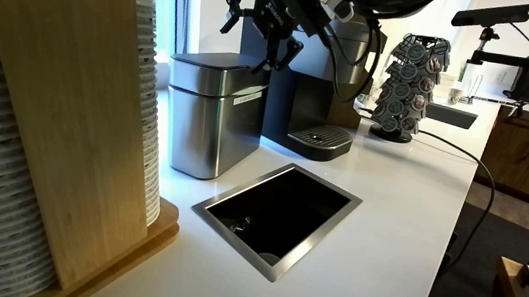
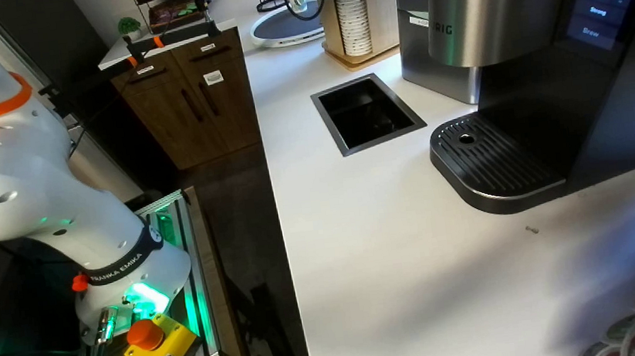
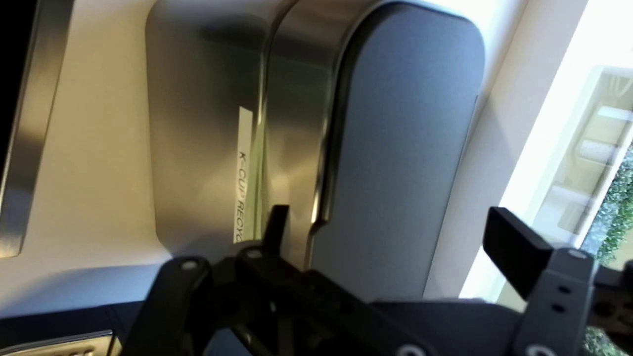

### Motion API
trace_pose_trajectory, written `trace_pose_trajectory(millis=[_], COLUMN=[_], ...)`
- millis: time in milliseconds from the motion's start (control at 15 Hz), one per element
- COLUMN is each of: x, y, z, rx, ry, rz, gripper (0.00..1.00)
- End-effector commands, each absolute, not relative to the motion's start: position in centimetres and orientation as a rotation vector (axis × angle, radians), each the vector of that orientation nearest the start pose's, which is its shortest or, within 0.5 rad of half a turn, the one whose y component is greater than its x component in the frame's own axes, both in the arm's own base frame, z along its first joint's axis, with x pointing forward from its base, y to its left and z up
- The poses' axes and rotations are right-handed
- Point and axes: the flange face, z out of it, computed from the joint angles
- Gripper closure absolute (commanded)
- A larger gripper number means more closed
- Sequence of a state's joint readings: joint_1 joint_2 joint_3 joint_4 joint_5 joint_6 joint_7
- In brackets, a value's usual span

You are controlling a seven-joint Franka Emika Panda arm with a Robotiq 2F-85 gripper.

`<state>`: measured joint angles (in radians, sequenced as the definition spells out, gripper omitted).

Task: Open the silver bin

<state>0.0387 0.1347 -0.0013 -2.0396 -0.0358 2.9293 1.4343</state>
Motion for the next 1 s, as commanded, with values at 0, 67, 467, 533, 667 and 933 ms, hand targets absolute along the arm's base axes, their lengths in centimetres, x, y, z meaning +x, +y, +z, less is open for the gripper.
trace_pose_trajectory(millis=[0,67,467,533,667,933], x=[63.1,63.1,63.5,63.6,63.7,63.7], y=[2.3,2.3,2.9,2.9,3.0,2.8], z=[46.4,46.4,46.4,46.4,46.5,47.6], rx=[-1.962,-1.957,-1.928,-1.921,-1.912,-1.881], ry=[1.582,1.576,1.546,1.540,1.532,1.519], rz=[-0.797,-0.796,-0.799,-0.799,-0.797,-0.790], gripper=[0.00,0.00,0.00,0.00,0.00,0.00])
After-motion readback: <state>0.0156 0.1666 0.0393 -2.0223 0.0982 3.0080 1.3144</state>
